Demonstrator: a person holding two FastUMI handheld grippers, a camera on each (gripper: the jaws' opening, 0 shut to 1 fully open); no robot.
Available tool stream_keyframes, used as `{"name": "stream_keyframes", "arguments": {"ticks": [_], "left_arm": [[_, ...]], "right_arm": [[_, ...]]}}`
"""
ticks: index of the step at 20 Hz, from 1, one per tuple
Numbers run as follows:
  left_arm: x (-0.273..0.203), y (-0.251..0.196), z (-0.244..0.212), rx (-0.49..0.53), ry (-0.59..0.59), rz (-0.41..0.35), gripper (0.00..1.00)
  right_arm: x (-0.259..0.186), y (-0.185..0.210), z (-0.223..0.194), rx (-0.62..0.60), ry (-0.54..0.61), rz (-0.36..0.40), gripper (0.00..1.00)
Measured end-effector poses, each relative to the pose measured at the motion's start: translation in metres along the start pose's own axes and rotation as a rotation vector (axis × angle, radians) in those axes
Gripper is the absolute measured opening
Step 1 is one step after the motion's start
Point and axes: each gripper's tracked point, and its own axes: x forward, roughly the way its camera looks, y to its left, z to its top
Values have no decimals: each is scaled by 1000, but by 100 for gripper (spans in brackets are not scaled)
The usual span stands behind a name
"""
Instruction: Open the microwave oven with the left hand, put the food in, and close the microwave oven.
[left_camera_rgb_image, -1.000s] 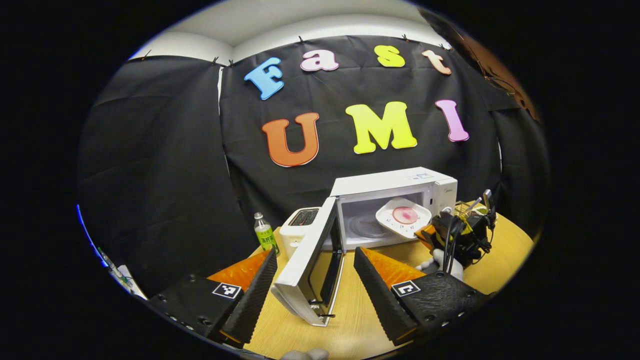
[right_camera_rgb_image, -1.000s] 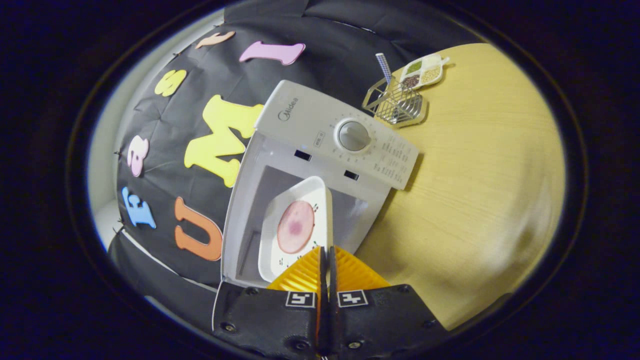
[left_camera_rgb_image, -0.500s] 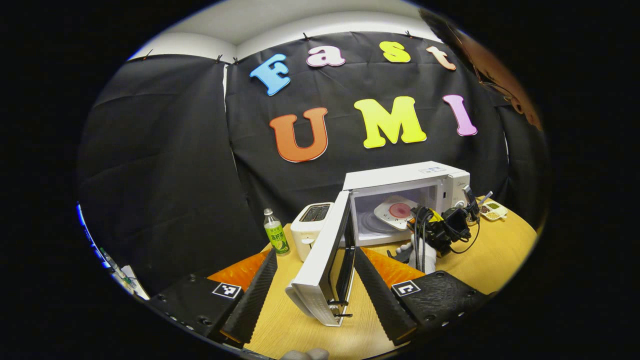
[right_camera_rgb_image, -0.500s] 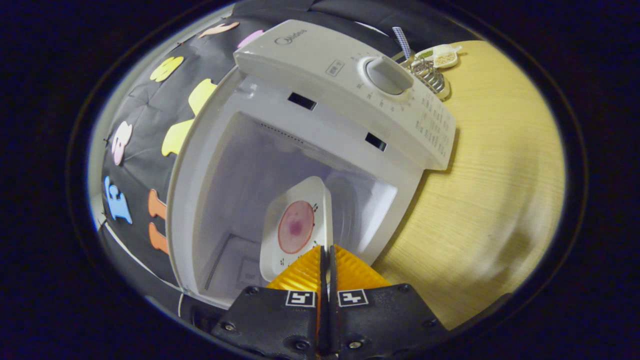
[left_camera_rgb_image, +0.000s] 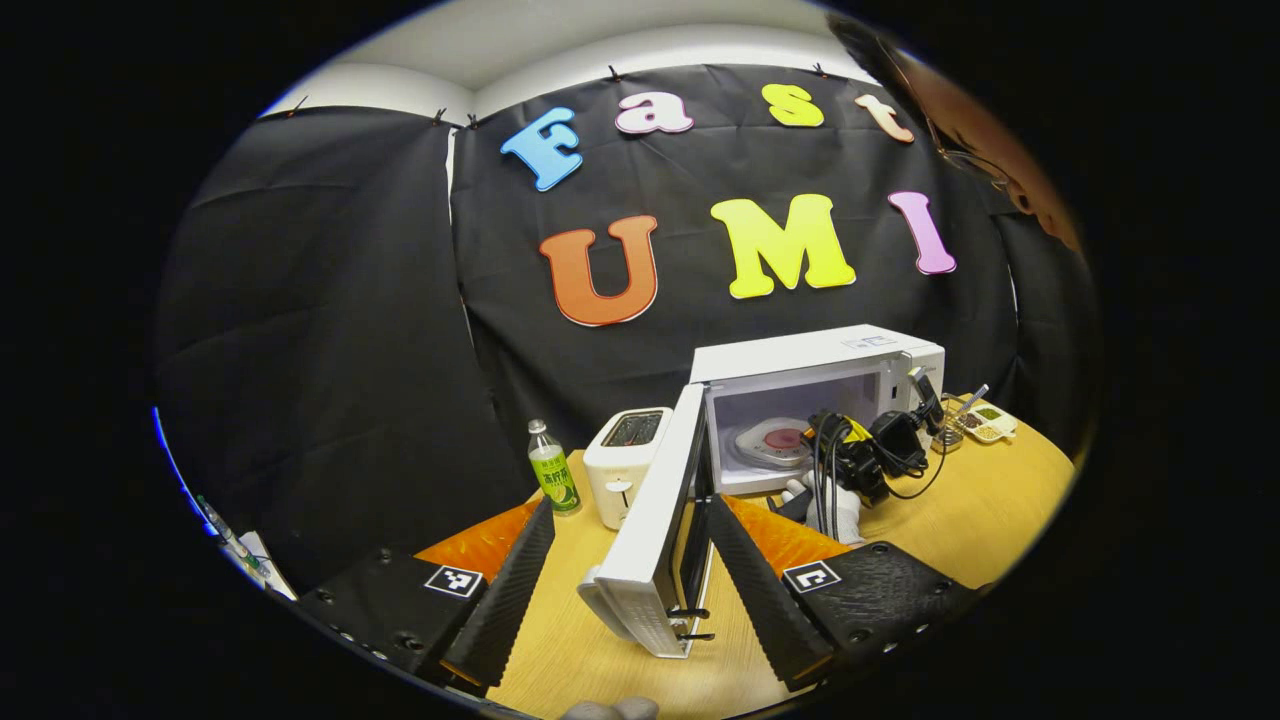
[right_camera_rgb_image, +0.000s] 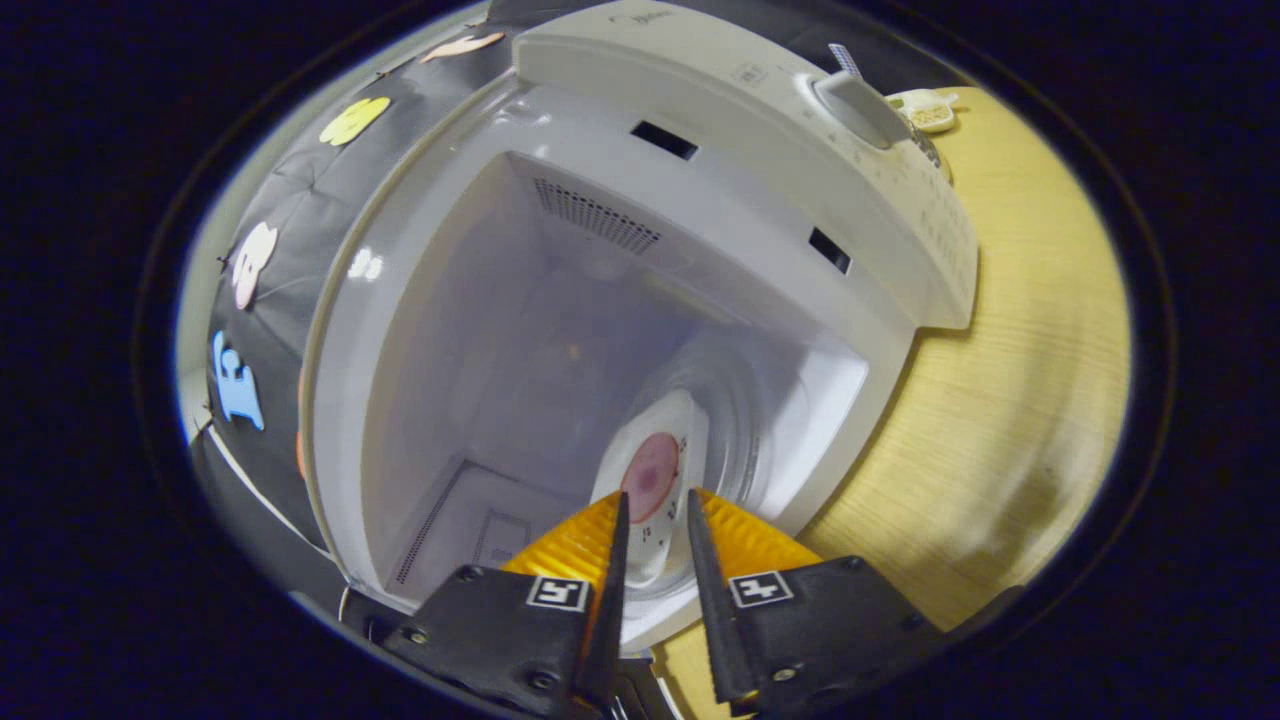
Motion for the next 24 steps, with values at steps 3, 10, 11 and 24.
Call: {"name": "stream_keyframes", "arguments": {"ticks": [3,10,11,24], "left_arm": [[1,13,3,-10,-8,19,93],[0,49,29,36,-64,61,93],[1,50,33,34,-70,52,93],[30,74,-20,8,5,31,24]], "right_arm": [[-34,11,19,-175,-42,27,49],[-150,35,91,-692,-17,110,100],[-165,35,105,-763,8,111,100],[-348,0,245,-1014,68,-54,100]]}}
